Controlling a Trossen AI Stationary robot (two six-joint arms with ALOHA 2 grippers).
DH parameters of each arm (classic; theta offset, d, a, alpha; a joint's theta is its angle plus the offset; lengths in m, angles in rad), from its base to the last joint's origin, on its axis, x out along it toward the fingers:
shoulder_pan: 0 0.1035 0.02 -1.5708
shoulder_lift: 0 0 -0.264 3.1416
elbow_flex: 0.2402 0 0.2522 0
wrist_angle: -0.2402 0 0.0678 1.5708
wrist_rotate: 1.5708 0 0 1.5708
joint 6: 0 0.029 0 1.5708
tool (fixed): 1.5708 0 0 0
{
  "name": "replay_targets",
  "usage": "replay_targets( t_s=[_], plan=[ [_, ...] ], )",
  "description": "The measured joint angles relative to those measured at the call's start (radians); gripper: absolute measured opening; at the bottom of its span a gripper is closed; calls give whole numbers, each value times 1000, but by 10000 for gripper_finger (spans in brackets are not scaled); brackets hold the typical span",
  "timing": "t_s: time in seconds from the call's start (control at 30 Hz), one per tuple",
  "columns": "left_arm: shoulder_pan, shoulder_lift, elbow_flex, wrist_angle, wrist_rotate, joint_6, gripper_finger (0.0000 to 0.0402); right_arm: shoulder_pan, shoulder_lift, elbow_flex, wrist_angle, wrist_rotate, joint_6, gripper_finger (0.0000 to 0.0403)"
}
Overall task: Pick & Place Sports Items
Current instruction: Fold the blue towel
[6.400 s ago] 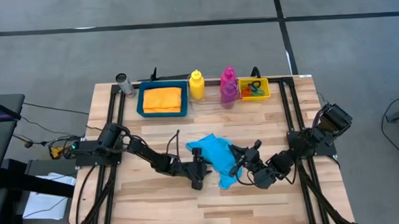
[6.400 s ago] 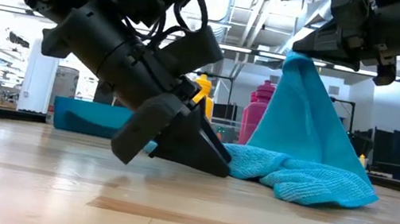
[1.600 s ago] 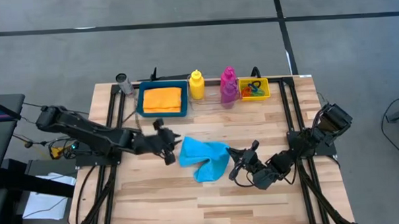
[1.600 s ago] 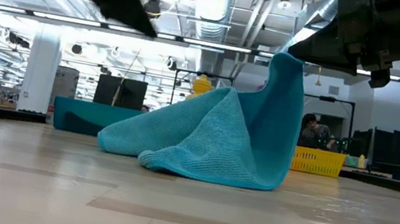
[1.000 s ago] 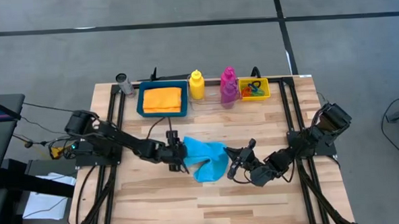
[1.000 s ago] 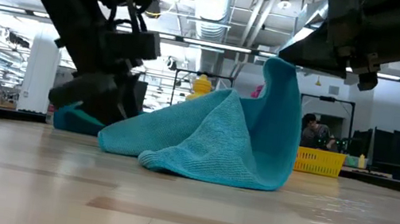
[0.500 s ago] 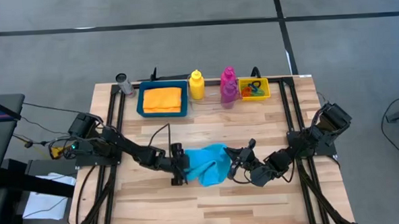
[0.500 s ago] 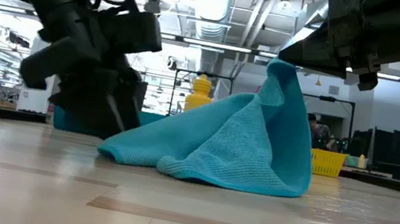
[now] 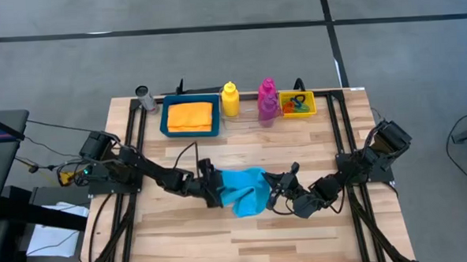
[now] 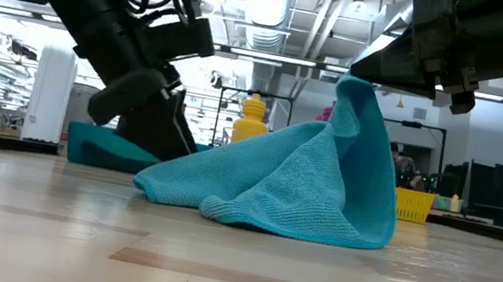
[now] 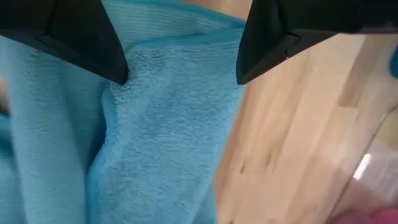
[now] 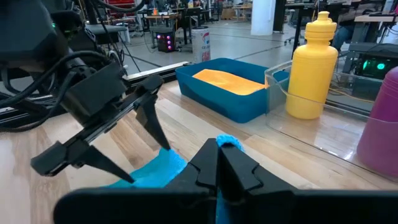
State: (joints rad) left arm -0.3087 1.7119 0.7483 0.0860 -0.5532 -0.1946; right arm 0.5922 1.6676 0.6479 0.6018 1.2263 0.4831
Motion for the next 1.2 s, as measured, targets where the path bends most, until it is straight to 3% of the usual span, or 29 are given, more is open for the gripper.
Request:
replay_targets(
  t_s=[0.33, 0.67, 0.77, 0.97, 1.2],
  plan=[
    [2, 0, 0, 5, -159, -5, 296, 0, 0, 0, 0, 0, 0, 0],
    [2, -1, 0, -36, -223, -86, 296, 0, 0, 0, -1, -19, 0, 0],
    [1, -11, 0, -68, -155, -183, 296, 0, 0, 0, -3, -25, 0, 0],
    [-1, -24, 1, -54, 215, -199, 296, 0, 0, 0, -10, -24, 0, 0],
    [-11, -23, 0, -27, 220, -198, 296, 0, 0, -1, -21, -21, 21, 0]
  ],
)
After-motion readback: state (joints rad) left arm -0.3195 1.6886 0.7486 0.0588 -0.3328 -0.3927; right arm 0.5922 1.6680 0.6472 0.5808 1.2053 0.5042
